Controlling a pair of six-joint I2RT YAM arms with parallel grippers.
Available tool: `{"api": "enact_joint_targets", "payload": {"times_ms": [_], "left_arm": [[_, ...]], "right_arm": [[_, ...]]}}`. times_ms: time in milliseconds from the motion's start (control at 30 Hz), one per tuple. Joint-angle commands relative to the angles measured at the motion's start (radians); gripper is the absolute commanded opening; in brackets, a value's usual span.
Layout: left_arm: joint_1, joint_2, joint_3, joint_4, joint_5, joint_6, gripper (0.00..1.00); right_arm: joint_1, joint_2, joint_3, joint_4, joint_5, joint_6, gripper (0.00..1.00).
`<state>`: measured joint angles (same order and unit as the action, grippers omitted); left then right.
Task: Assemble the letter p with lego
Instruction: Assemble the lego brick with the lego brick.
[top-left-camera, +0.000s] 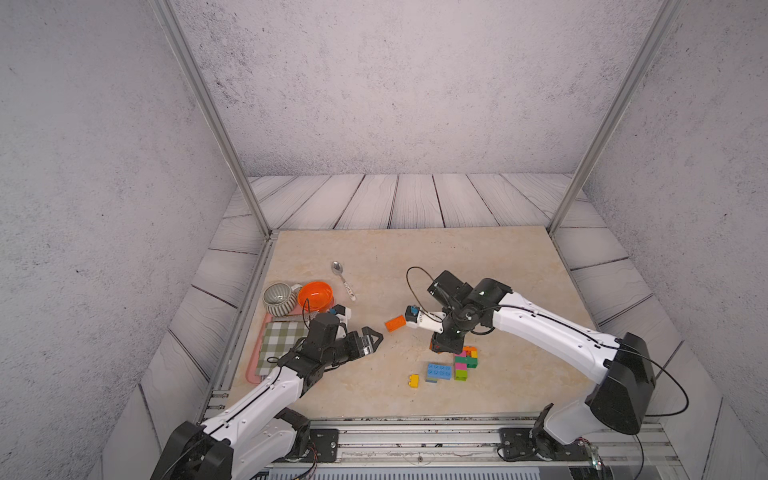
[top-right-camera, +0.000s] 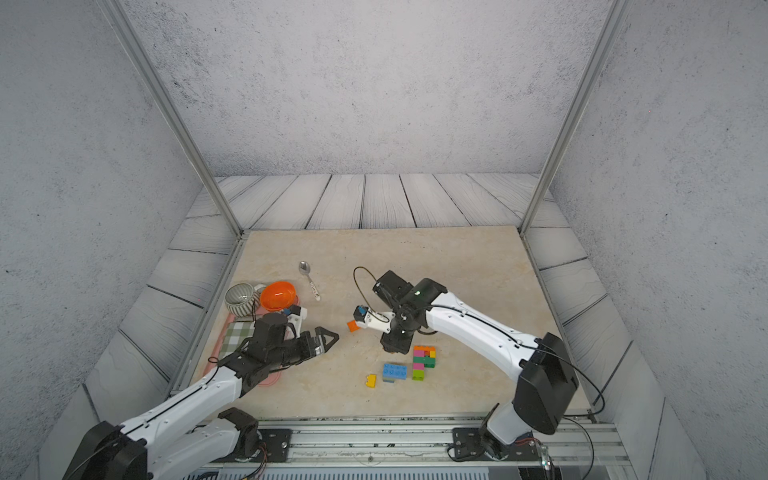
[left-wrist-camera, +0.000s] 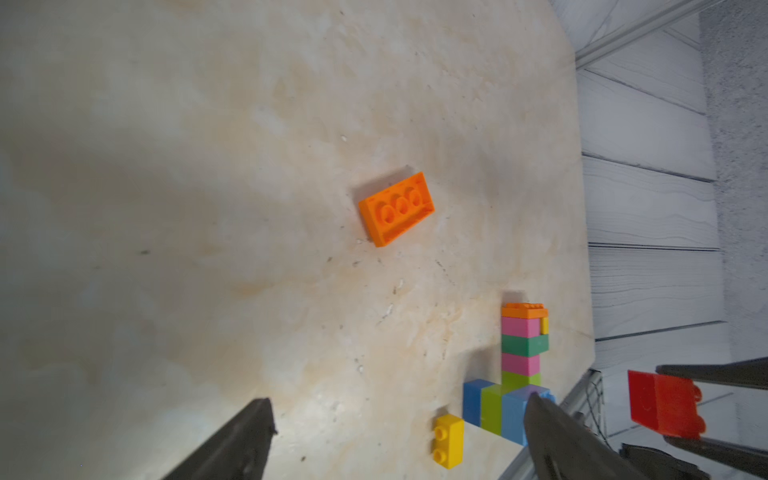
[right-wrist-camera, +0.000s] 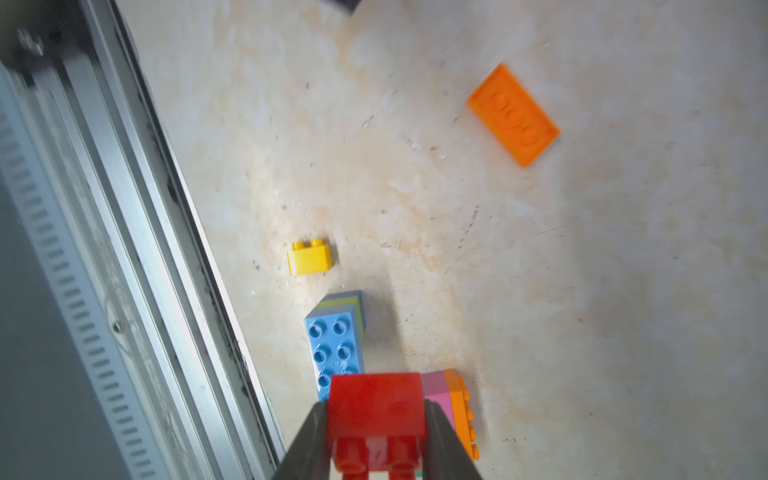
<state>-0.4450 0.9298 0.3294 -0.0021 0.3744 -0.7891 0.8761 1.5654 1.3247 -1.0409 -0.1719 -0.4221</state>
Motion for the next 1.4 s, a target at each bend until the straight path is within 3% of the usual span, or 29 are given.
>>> {"api": "enact_joint_targets", "payload": {"times_ms": [0, 267, 1367], "left_arm": [[0.009, -0.118, -0.018, -0.028, -0.139, 0.088, 0.98], [0.011, -0.351, -0.046, -0.123, -0.211, 0.103, 0.98], [0.011, -0.376, -0.040, -0.146, -0.223, 0.115, 0.98]], "right_arm": [[0.054, 0.050, 0.031, -0.122, 0.087, -0.086, 0.00], [0.119, 0.184, 0.120, -0.176, 0.128, -0.077, 0.00], [0.183, 0.379, 0.229, -0.256, 0.199, 0.095, 0.00]]}}
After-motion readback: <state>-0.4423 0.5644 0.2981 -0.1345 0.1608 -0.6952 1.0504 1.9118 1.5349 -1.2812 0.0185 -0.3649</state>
